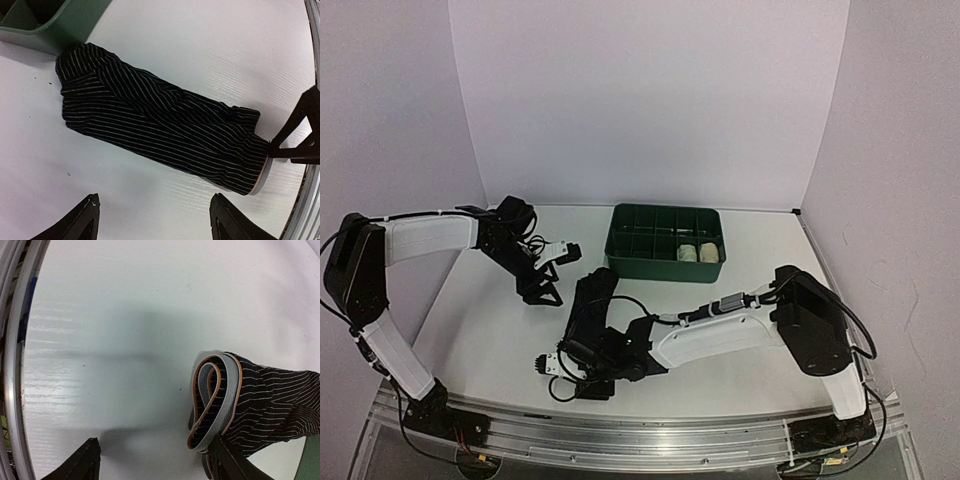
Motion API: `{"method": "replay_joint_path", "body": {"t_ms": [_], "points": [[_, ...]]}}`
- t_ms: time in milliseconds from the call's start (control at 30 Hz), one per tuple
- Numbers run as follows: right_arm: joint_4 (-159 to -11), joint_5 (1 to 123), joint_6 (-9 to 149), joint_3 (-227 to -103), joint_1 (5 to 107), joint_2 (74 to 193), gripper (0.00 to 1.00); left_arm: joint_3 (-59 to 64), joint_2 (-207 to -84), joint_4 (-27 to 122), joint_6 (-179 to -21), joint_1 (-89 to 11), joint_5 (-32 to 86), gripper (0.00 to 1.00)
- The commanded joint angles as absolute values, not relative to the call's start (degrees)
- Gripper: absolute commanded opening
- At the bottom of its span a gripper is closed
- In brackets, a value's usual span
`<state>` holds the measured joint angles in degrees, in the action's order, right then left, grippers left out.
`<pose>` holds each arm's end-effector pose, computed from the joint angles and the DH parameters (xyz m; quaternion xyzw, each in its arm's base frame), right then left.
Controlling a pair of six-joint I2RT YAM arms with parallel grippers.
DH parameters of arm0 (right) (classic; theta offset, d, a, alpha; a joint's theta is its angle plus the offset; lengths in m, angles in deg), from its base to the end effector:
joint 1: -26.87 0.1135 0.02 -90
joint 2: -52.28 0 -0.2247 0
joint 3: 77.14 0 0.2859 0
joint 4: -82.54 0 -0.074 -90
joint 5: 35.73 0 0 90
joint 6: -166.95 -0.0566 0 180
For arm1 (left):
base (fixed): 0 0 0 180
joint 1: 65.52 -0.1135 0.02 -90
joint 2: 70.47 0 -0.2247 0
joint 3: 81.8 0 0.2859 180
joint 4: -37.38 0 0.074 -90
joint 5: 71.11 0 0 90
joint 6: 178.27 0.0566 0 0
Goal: Roll the underwear
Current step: Flatten out the underwear at the center of the board.
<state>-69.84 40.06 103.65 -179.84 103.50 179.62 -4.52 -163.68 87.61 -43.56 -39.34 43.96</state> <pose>0.1280 0.4784 0.0710 -0.7117 0.6138 0.0294 0.3404 0.3108 -0.1795 0.1448 0.5904 0.7521 -0.1771 0.2332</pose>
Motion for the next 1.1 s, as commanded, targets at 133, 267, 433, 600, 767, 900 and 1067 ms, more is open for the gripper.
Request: {"method": "replay_joint_path", "body": {"t_ms": [133,267,433,600,767,900,1067], "points": [[-69.73,39.79,105.32,-182.56,103.34,178.3,0.7,-6.36,-158.77,89.69,-42.28,-39.59,46.93,0.75],[-70.61,42.88,105.72,-181.09,103.34,173.6,0.71,-6.82,-158.45,89.49,-42.27,-39.68,47.23,0.75],[-72.06,42.43,106.03,-181.76,101.89,173.55,0.75,-7.4,-158.55,88.96,-42.86,-39.85,47.65,0.75],[-72.34,43.42,105.29,-183.28,99.28,176.82,0.78,-7.53,-157.89,89.28,-42.4,-40.33,47.24,0.75],[-72.03,45.71,104.49,-184.55,97.8,181.06,0.78,-7.8,-157.74,89.47,-42.21,-41.36,46.87,0.75],[-70.81,46.54,102.87,-187.44,97.57,184.73,0.76,-8.35,-157.12,89.41,-42.38,-42.09,47.97,0.75],[-68.94,48.19,98.72,-187.99,96.93,187.5,0.57,-9.48,-154.44,89.93,-40.83,-42.63,51.22,0.74]]}}
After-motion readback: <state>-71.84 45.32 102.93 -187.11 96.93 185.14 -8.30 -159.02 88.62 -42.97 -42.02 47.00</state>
